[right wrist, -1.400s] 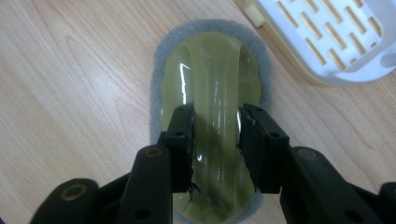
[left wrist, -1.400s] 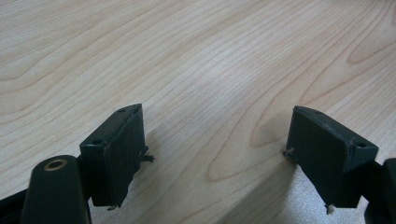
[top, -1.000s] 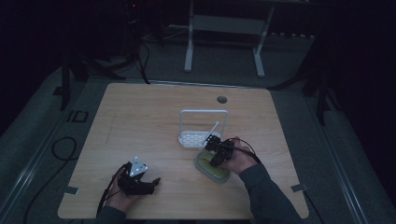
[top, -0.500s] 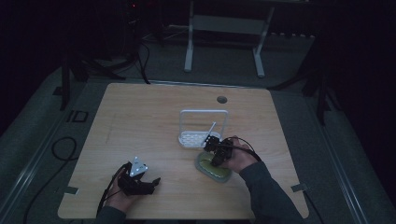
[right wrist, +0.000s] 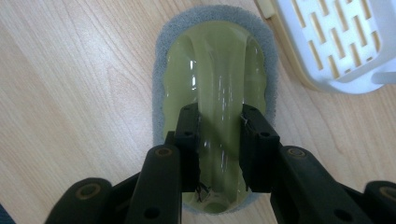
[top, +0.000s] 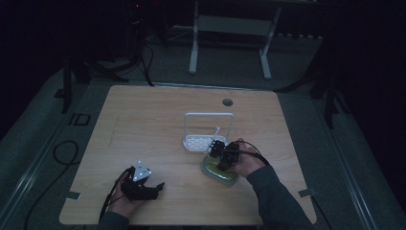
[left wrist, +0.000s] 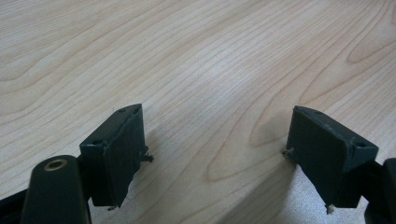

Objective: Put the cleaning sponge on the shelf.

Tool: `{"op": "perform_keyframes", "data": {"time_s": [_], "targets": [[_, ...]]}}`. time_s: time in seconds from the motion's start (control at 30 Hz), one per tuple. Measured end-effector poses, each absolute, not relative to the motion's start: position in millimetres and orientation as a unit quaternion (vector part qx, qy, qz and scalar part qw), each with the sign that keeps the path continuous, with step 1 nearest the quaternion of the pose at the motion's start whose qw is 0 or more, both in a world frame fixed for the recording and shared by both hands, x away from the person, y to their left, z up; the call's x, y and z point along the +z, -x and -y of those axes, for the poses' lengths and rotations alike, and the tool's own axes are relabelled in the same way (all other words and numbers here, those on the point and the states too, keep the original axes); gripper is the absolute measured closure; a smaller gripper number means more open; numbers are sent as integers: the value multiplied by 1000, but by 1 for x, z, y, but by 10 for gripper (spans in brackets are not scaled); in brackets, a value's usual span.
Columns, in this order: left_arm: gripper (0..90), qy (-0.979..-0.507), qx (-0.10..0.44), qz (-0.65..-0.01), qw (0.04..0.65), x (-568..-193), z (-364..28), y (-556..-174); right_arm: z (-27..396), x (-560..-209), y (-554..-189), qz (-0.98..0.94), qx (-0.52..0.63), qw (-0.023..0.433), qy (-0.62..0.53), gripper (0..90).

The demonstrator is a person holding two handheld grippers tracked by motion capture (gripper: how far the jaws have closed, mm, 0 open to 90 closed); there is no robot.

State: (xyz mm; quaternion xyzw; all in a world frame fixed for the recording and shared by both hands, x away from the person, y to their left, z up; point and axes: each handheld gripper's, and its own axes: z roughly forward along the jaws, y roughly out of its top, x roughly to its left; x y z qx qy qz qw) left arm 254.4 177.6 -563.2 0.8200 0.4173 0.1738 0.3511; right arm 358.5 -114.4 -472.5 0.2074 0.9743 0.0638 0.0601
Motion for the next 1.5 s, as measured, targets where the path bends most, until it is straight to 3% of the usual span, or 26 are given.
{"op": "perform_keyframes", "data": {"time_s": [1.5], "targets": [[197,-820,174,-417,351,-563,-178,-255,105,-456,-354,-977,79,166,-104,713]]}}
